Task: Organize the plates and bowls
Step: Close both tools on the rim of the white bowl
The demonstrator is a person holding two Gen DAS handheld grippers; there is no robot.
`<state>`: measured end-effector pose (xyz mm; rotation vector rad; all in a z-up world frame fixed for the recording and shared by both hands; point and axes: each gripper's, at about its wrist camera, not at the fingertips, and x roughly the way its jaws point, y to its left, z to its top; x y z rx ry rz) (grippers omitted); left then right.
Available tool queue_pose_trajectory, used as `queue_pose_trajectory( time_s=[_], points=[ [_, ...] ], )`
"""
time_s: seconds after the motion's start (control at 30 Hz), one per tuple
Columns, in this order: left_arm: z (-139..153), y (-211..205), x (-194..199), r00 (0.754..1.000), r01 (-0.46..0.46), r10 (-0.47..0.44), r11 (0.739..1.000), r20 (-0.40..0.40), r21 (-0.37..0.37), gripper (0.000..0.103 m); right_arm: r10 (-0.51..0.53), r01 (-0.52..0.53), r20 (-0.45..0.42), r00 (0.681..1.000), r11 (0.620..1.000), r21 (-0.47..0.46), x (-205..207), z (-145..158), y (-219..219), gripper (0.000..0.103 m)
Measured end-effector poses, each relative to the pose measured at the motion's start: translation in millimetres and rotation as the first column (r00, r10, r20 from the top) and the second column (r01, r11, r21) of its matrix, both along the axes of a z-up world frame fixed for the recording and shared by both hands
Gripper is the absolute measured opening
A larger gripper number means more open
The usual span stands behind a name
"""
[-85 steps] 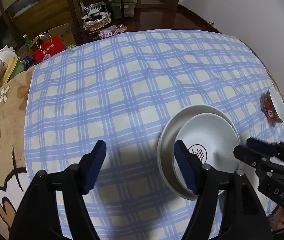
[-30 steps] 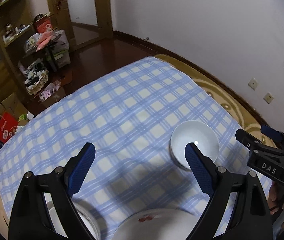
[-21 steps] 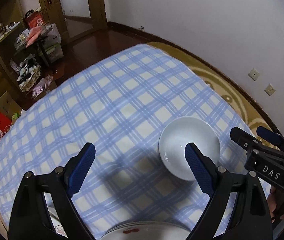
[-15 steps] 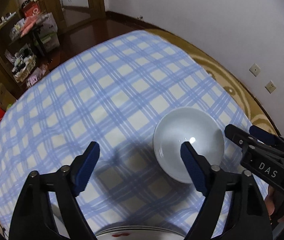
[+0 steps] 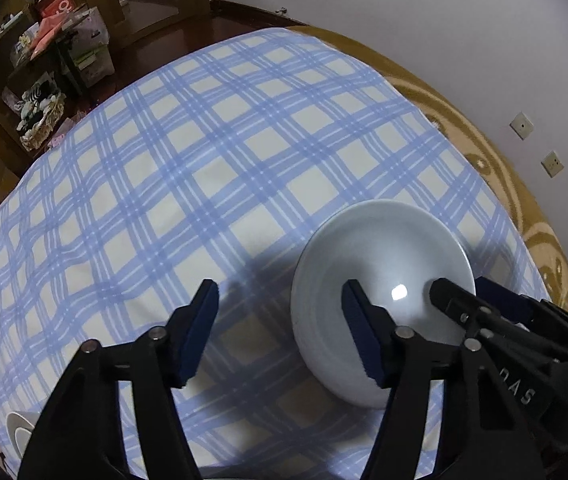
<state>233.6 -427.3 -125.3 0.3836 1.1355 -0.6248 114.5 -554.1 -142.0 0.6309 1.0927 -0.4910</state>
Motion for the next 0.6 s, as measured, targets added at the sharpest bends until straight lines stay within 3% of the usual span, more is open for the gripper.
queue_pose_trajectory(
  time_s=[0.17, 0.27, 0.43, 0.6],
  points=[
    [-6.5, -10.5, -6.6, 0.999, 0.025, -0.028, 0.998, 0.046, 0.053, 0.027, 0.005, -0.005, -0.003, 1.0, 1.0, 0.006, 4.2, -2.8, 2.6, 0.027],
    [-9.9, -10.1, -4.6, 1.0, 0.012, -0.012, 1.0, -0.008, 0.001, 0.015, -0.021, 0.02, 0.019, 1.0, 0.998, 0.067, 4.3, -7.0, -0.5, 0.016],
    [-13.3, -13.2, -8.9, 1.0, 0.013, -0.012, 1.0, -0.005, 0.003, 0.012, -0.052, 0.042, 0.056, 0.997, 0.985, 0.166, 5.8, -14.8, -3.1, 0.009],
    [-9.8, -13.0, -14.7, 1.0, 0.023, -0.023, 1.0, 0.011, -0.001, 0.011, -0.034, 0.026, 0.051, 0.998, 0.988, 0.151, 2.7, -11.9, -0.6, 0.008]
  ],
)
